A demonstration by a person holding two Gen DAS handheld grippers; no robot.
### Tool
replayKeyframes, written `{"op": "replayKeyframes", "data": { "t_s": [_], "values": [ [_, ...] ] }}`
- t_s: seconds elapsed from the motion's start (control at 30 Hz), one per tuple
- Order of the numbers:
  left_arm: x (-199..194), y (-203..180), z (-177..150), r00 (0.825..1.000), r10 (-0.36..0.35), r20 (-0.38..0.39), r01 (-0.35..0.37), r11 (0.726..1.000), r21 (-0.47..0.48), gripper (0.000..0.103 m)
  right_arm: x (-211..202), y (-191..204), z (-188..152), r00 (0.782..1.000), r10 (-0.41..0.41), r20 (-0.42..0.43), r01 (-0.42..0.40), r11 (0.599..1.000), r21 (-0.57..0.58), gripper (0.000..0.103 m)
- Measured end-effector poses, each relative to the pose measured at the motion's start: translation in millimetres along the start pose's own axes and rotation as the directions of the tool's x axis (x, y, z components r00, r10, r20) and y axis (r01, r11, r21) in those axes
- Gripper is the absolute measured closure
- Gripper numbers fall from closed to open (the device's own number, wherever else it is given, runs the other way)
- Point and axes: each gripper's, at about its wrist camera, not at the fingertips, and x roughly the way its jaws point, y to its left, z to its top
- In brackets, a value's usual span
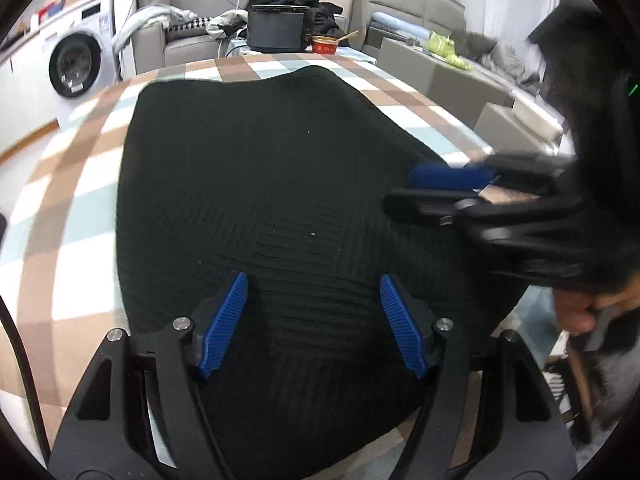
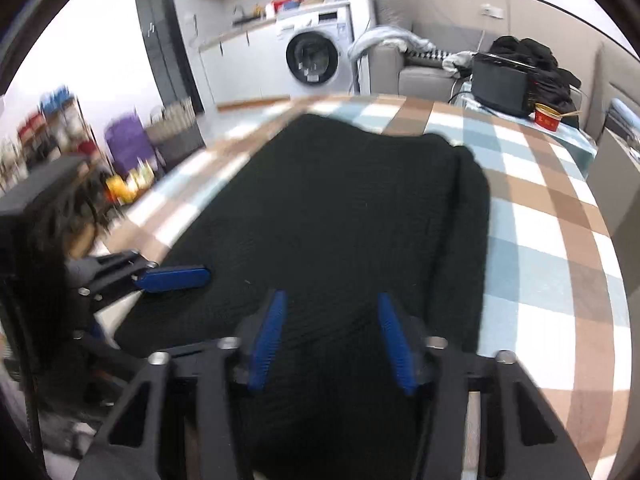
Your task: Fold small clothes
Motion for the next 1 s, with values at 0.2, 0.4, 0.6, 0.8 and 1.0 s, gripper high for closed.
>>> {"op": "replayKeyframes", "data": {
  "t_s": [0.2,0.4,0.6,0.8,1.0],
  "values": [
    [-3,11,-3,1.0,-0.018,-0.012,0.018,1.0,-0.024,0.036,-3,-12,-8,0.999,-0.052,0.0,0.052,0.998,-0.026,0.073],
    [-8,18,-3,1.0,-0.014,-0.012,0.014,0.999,-0.052,0.036,-23,-20,-13,1.0,-0.009,0.023,0.009,1.0,0.013,0.071],
    [-13,44,11,0.998,0.062,0.019,-0.059,0.989,-0.137,0.036,-8,-44,12,0.999,-0.019,0.038,0.015,0.995,0.103,0.067],
    [-4,56,26,0.997,0.079,0.01,-0.077,0.987,-0.141,0.036,28,-70,34,0.994,0.105,-0.024,-0.098,0.977,0.191,0.089],
    [-7,53,28,0.996,0.085,0.004,-0.084,0.986,-0.147,0.036,-13,-46,41,0.994,0.005,0.109,-0.013,0.997,0.075,0.096]
  ]
}}
